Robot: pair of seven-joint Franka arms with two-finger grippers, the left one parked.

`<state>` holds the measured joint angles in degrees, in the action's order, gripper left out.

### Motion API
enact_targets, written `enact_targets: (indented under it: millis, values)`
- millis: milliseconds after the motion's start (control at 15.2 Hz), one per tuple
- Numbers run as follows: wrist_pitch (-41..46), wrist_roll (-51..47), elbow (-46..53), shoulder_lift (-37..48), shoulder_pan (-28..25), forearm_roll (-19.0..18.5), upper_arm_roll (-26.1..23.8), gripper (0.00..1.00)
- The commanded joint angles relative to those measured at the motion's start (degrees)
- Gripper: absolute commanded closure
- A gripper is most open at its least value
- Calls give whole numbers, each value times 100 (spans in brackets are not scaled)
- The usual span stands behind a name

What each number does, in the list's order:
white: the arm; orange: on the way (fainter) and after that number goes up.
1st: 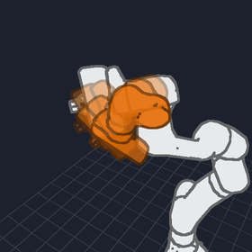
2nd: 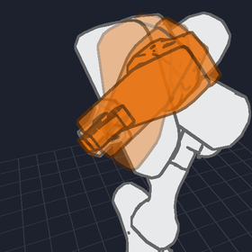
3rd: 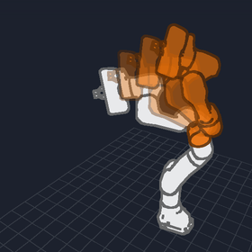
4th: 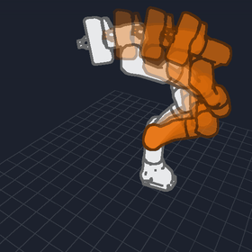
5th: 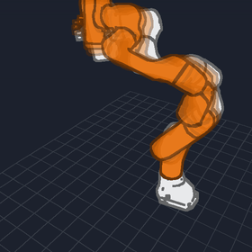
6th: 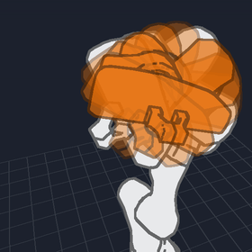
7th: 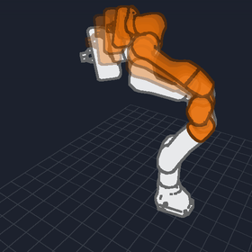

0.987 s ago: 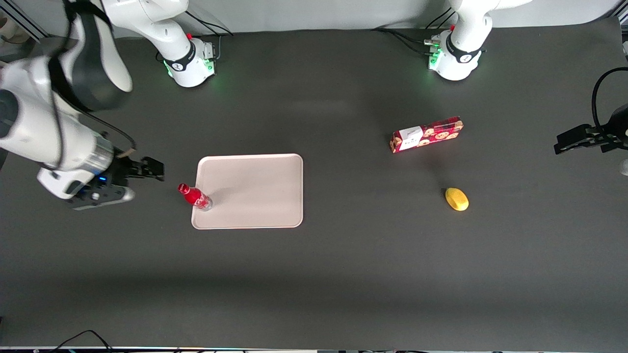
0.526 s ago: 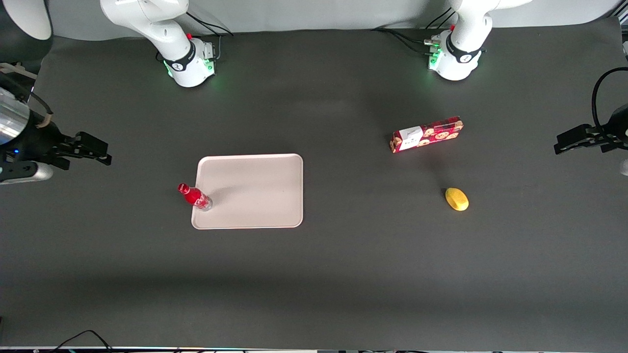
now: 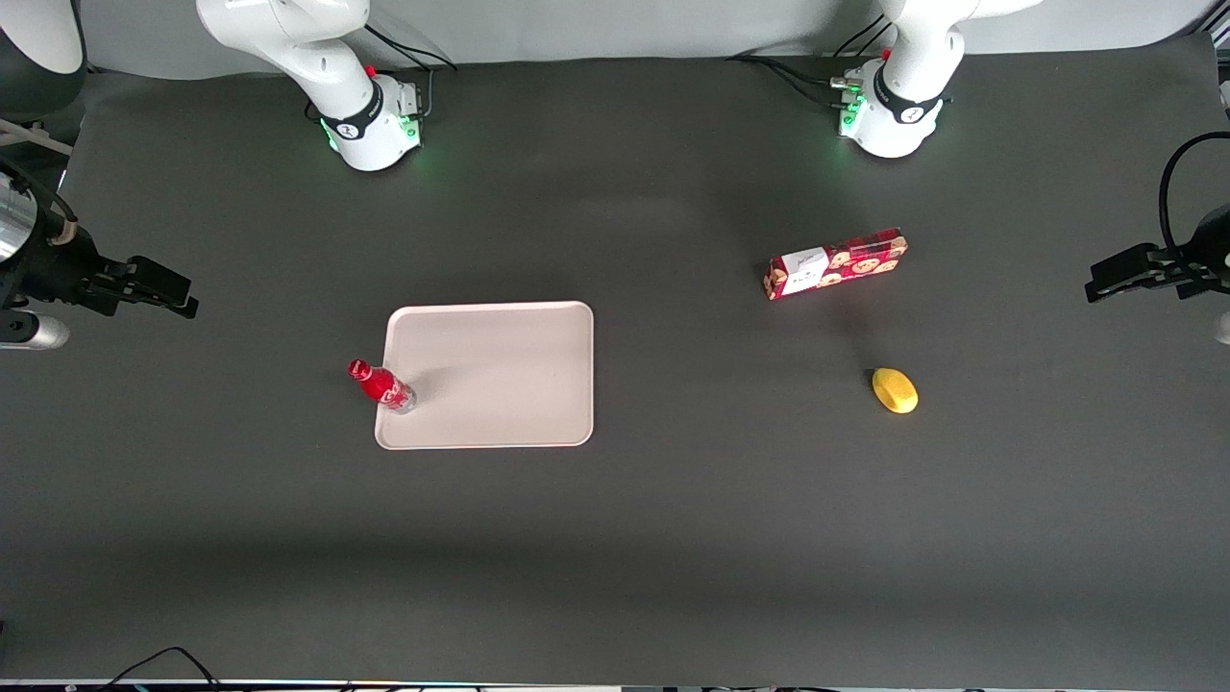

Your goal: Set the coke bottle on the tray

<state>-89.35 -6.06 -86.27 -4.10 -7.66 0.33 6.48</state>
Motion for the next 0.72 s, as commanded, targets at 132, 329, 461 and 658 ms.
enact_targets:
  millis: [132,329,461,658]
  values:
    - [-117,-132,-723,628,151,-24,11,0]
    - [-223,-149,-1145,910,151,-24,-7,0]
    - [-223,-167,-990,832,247,-68,-33,0]
    - [-258,-132,-734,630,424,-42,-33,0]
